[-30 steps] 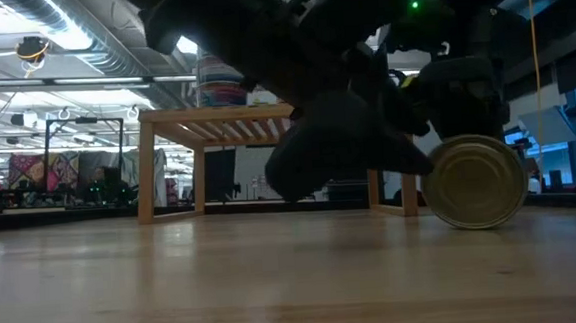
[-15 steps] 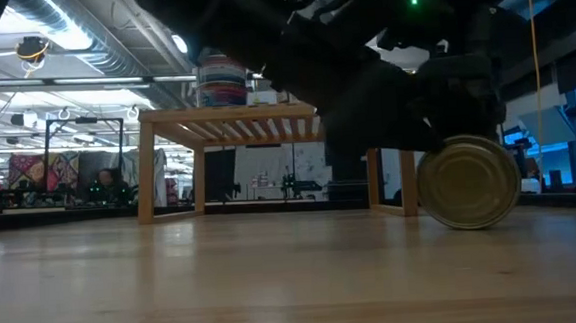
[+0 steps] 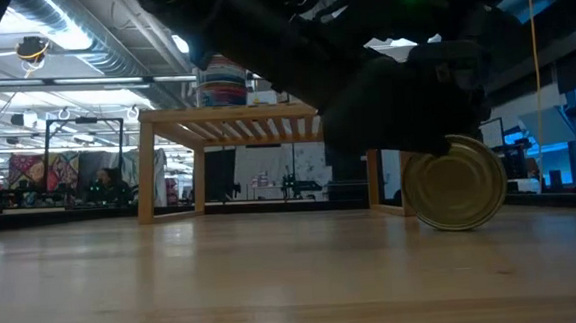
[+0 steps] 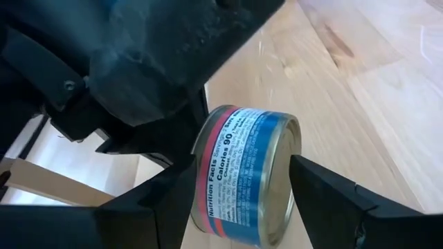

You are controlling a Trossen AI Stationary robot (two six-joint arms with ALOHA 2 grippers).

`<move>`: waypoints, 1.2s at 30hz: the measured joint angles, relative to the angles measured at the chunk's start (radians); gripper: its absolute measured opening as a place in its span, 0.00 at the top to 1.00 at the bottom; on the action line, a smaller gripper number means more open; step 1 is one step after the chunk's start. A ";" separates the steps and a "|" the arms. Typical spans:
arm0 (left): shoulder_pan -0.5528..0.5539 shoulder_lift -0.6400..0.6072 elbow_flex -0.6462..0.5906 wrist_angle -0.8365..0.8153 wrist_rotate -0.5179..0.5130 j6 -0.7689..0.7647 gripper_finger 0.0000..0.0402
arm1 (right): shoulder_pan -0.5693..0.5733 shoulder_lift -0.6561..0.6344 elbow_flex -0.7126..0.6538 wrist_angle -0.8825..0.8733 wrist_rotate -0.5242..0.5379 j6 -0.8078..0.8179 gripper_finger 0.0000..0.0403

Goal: Stack canned seafood by type on shelf
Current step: Stack the blue tuna can on top of the blue tuna cans on the shelf

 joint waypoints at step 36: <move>0.023 0.000 0.000 0.000 -0.039 -0.031 0.35 | -0.001 -0.001 0.000 -0.003 -0.025 -0.023 1.00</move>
